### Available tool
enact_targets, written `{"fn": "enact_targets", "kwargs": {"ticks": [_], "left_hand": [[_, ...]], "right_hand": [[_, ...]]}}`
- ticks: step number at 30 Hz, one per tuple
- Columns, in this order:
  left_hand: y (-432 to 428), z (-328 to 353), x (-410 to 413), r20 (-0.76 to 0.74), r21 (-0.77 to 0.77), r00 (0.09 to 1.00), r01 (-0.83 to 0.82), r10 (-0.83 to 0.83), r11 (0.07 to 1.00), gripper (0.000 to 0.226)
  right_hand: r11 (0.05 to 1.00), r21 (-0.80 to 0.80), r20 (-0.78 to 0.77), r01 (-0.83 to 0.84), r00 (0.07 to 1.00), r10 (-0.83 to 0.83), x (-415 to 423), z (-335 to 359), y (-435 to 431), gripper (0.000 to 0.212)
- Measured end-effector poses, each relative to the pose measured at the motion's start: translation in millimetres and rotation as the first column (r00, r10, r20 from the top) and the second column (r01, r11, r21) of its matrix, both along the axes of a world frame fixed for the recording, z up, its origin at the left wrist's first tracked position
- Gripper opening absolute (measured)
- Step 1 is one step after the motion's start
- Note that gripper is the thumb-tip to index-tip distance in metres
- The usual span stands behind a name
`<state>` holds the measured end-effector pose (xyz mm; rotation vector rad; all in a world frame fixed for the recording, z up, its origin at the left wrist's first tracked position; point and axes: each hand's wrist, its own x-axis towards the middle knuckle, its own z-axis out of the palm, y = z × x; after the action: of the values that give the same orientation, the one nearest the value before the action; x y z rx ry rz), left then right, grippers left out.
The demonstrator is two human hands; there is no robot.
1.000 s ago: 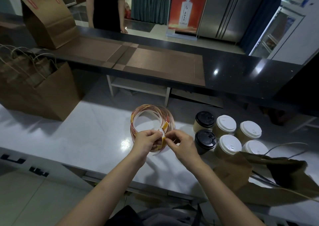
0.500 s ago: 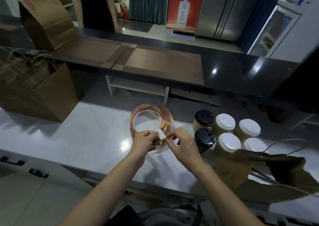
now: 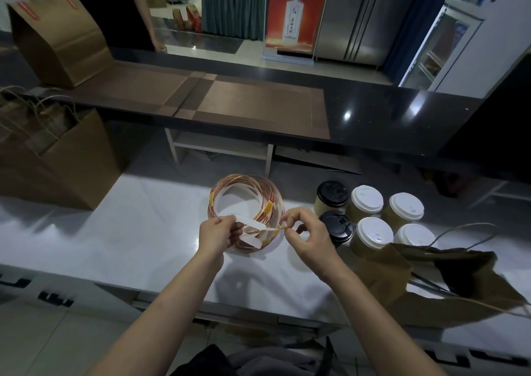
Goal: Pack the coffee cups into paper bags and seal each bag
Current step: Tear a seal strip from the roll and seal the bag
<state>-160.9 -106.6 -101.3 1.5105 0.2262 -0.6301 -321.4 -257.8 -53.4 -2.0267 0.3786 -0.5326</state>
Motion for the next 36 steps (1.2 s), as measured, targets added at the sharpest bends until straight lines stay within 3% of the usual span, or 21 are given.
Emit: {"fn": "enact_targets", "kwargs": {"ticks": [7, 13, 24, 29, 36], "left_hand": [[3, -2, 8, -0.017, -0.007, 0.999, -0.05, 0.05, 0.999, 0.017], [0, -3, 11, -0.03, 0.02, 0.999, -0.013, 0.014, 1.0, 0.019], [-25, -3, -10, 0.078, 0.128, 0.966, 0.233, -0.244, 0.964, 0.025], [-36, 2, -22, 0.093, 0.117, 0.956, 0.266, -0.277, 0.957, 0.023], [-63, 20, -50, 0.15, 0.072, 0.935, 0.314, -0.321, 0.947, 0.023]], "right_hand": [[0.988, 0.136, 0.0, 0.073, 0.997, -0.074, -3, 5, -3, 0.005], [0.964, 0.228, 0.013, 0.136, 0.99, -0.143, -8, 14, -7, 0.006], [0.953, 0.187, 0.057, 0.238, 0.966, -0.252, -37, 32, -16, 0.004], [0.933, 0.211, 0.08, 0.293, 0.946, -0.315, -51, 41, -23, 0.016], [0.925, 0.211, 0.118, 0.316, 0.931, -0.345, -76, 51, -36, 0.007]]}}
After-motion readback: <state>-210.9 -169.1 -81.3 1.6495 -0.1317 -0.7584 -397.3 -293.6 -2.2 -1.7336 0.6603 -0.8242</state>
